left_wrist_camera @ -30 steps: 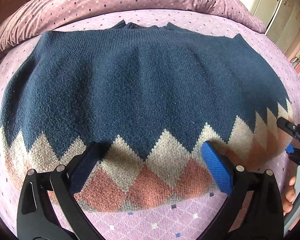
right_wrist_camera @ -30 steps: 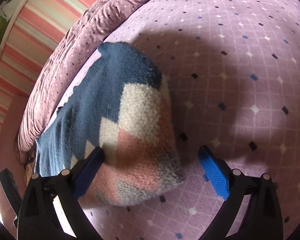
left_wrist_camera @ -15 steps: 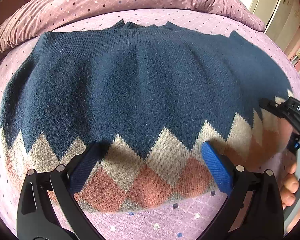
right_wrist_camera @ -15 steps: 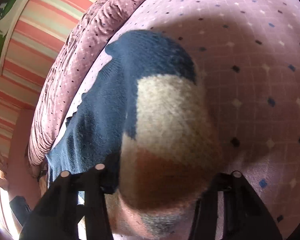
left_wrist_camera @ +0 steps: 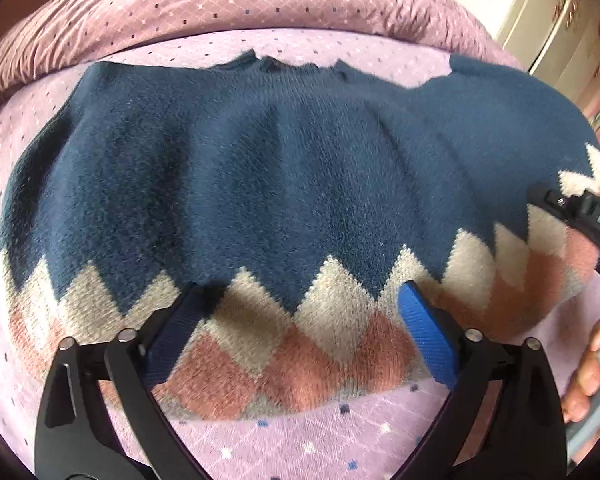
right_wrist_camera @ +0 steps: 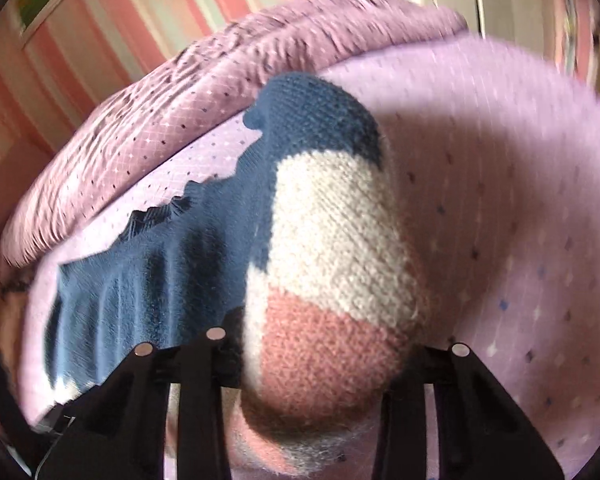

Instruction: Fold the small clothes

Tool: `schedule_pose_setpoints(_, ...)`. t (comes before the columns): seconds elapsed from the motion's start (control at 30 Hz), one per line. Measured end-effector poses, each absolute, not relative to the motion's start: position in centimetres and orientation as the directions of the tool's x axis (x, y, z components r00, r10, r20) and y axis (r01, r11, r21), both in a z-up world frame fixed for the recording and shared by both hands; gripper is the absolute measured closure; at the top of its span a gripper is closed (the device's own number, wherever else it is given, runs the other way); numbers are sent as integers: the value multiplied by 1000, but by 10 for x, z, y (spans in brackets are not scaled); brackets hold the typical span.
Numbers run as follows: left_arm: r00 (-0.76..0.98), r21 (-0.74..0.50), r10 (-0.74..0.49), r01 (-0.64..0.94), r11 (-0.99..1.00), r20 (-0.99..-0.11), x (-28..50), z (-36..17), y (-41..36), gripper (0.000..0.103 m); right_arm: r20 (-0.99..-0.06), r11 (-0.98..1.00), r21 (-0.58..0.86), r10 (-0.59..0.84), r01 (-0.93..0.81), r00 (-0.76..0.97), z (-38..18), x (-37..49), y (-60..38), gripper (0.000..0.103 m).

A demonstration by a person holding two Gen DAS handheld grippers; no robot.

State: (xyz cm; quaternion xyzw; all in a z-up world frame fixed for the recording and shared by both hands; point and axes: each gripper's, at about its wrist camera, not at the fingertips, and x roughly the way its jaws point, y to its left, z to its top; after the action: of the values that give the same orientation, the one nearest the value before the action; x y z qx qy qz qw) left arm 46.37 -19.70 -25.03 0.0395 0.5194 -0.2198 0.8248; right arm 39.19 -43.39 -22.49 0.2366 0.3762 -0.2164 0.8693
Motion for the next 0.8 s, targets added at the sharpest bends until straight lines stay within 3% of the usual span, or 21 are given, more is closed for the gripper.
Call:
schedule_pose_setpoints(0.33,451,-85,-262,375,923,-854,474,-200,-90,9,-665,894,-114,-393,433,635,-169,430,-329,67)
schedule_pose_setpoints(0.53,522,-21,-169,278,960,-836,493,-196,-6,9,-637,937,-156,-336,311,693,-158,453,-249,68)
schedule_pose_setpoints(0.8,575,53,-54,168,984,-816,509,-195,91,9,-694,967,-185,-254,175,674,-173,483,-157,68)
